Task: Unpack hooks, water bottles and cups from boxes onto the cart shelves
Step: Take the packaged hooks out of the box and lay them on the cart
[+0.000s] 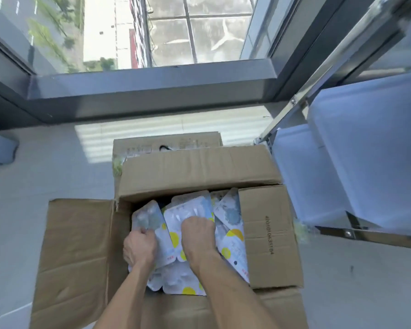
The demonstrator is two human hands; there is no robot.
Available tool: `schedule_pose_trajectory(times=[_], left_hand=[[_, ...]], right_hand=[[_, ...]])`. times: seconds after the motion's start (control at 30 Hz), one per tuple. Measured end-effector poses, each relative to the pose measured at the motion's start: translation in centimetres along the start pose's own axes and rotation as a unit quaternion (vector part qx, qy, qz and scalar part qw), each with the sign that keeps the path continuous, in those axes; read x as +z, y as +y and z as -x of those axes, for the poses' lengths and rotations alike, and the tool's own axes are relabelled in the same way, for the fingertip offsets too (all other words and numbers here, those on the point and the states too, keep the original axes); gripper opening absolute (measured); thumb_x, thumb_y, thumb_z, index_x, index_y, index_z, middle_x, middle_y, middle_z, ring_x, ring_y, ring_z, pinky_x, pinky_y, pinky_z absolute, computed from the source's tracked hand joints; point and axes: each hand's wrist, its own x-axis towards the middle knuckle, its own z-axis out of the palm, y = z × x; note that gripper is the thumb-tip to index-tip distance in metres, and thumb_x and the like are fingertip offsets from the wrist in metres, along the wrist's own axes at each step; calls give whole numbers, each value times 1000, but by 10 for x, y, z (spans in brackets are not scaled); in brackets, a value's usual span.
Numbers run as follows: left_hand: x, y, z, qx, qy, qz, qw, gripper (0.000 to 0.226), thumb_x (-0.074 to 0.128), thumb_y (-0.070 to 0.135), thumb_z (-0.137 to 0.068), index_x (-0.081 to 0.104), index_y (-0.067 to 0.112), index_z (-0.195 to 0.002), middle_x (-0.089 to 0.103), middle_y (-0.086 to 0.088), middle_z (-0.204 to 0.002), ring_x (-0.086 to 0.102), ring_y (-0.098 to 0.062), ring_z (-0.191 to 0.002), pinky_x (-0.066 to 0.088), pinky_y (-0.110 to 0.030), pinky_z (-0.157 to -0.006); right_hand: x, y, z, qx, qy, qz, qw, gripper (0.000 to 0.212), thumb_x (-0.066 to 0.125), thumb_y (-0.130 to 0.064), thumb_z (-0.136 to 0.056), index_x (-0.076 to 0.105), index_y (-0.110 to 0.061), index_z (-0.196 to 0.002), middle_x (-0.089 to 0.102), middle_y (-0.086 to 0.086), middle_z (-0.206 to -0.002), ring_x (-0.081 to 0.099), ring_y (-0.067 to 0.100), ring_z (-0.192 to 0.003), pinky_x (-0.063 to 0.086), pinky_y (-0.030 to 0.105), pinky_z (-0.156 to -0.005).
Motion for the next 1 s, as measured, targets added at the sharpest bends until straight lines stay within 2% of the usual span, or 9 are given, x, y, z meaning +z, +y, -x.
schedule_pose_trajectory(times=[0.17, 0.27, 0.4, 0.47, 0.53, 0.63, 0.73, 0.83, 1.0], left_hand=[[-41, 12, 102, 30, 12, -24, 999, 30, 55, 23, -91, 55, 5, -66, 57, -15, -72, 52, -31, -67, 42, -37, -62], [-93, 64, 154, 79, -32, -12, 996, 35, 57, 33, -93, 47, 11, -67, 54, -8, -71, 46, -24, -67, 38, -33, -64], [-189, 199, 222, 189, -47, -11, 981, 30, 42, 43, -90, 53, 22, -73, 55, -7, -75, 50, -24, -73, 46, -36, -72], [-228, 272, 282, 228, 16, 27, 973, 30, 41, 35, -91, 58, 14, -79, 63, -15, -82, 58, -31, -77, 43, -37, -70], [-258, 346, 350, 246, 116, 73, 960, 33, 47, 30, -95, 58, 9, -72, 65, -21, -84, 59, -35, -77, 36, -35, -66], [-282, 449, 443, 301, 163, 96, 935, 36, 48, 30, -95, 52, 10, -66, 63, -15, -77, 50, -27, -66, 33, -32, -61], [-268, 519, 513, 357, 158, 54, 919, 32, 49, 32, -92, 52, 11, -68, 61, -9, -72, 59, -30, -68, 39, -32, -59], [-208, 558, 563, 382, 122, 19, 916, 25, 48, 30, -92, 47, 14, -71, 58, -7, -75, 60, -32, -74, 35, -32, -61], [-71, 542, 588, 350, 17, -127, 928, 24, 42, 27, -97, 57, 13, -86, 58, -4, -87, 63, -30, -88, 36, -33, -66]], right_hand=[[-31, 62, 104, 86, -58, -54, 993, 29, 35, -2, -97, 50, -7, -122, 59, 14, -121, 55, 30, -114, 46, 39, -88], [-121, 69, 148, 118, -38, -118, 985, 27, 42, -9, -94, 52, -9, -119, 62, 13, -119, 58, 29, -113, 48, 39, -88], [-332, 95, 177, 112, 206, -130, 963, 31, 52, -31, -94, 60, -8, -113, 67, 16, -105, 67, 30, -97, 51, 35, -76], [-448, 131, 206, 87, 253, -152, 952, 31, 33, -25, -103, 51, -8, -122, 63, 16, -114, 62, 35, -107, 47, 42, -82], [-545, 185, 239, 123, 340, -158, 919, 29, 33, -23, -104, 53, -7, -117, 63, 15, -113, 61, 34, -106, 45, 41, -80], [-629, 284, 284, 203, 422, -196, 862, 29, 38, -18, -101, 54, -2, -119, 64, 19, -113, 61, 35, -106, 47, 39, -80], [-633, 392, 314, 269, 376, -190, 866, 35, 40, -12, -98, 51, 0, -129, 64, 21, -116, 60, 37, -110, 48, 39, -81], [-596, 480, 320, 306, 286, -166, 893, 24, 49, -12, -94, 59, -3, -115, 66, 16, -113, 62, 35, -108, 49, 35, -80], [-522, 545, 284, 284, 146, -149, 936, 26, 53, -14, -89, 63, -13, -113, 64, 8, -118, 62, 30, -110, 49, 31, -84]])
